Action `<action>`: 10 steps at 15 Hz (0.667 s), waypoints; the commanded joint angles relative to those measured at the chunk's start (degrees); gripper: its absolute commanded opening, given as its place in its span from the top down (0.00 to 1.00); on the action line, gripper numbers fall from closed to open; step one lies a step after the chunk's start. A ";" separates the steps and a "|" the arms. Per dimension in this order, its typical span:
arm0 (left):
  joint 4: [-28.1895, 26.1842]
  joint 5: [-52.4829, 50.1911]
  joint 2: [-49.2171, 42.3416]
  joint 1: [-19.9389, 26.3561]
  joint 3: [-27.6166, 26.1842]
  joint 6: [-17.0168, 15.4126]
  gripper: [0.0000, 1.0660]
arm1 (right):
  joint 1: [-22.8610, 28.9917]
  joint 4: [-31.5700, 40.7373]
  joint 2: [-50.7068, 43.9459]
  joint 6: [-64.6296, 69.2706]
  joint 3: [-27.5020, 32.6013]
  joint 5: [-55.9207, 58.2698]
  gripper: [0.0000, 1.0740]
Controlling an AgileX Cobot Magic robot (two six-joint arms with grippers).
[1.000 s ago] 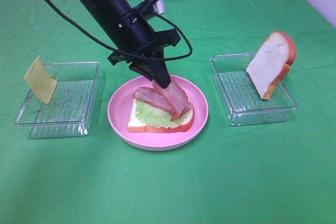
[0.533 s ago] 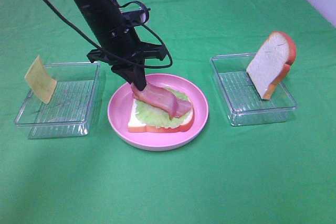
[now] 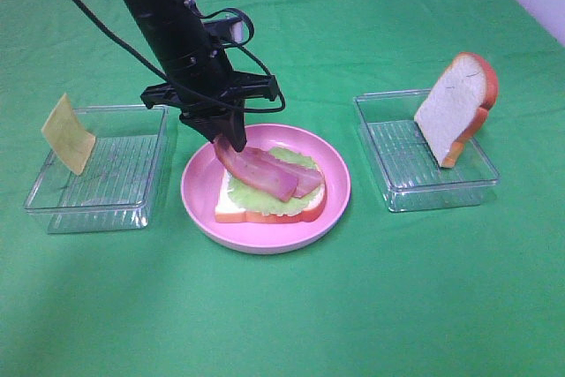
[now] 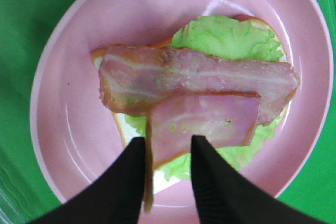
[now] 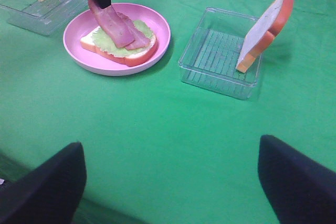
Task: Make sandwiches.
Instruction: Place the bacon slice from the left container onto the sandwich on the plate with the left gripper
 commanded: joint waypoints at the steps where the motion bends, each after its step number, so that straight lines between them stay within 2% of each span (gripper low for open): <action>1: 0.11 0.46 0.29 -0.34 -0.29 -0.46 0.47 | 0.06 -0.06 -0.86 -0.69 0.17 0.17 0.21; 2: 0.11 0.29 0.29 -0.34 -0.29 -0.46 0.43 | 0.06 -0.06 -0.86 -0.69 0.17 0.17 0.21; 8: 0.17 0.46 -1.72 -0.34 -0.29 -0.52 0.43 | 0.06 -0.06 -0.86 -0.69 0.17 0.17 0.21; 10: 1.49 0.63 -4.53 -0.29 -1.20 -0.52 0.34 | 0.06 -0.06 -0.86 -0.69 0.17 0.17 0.21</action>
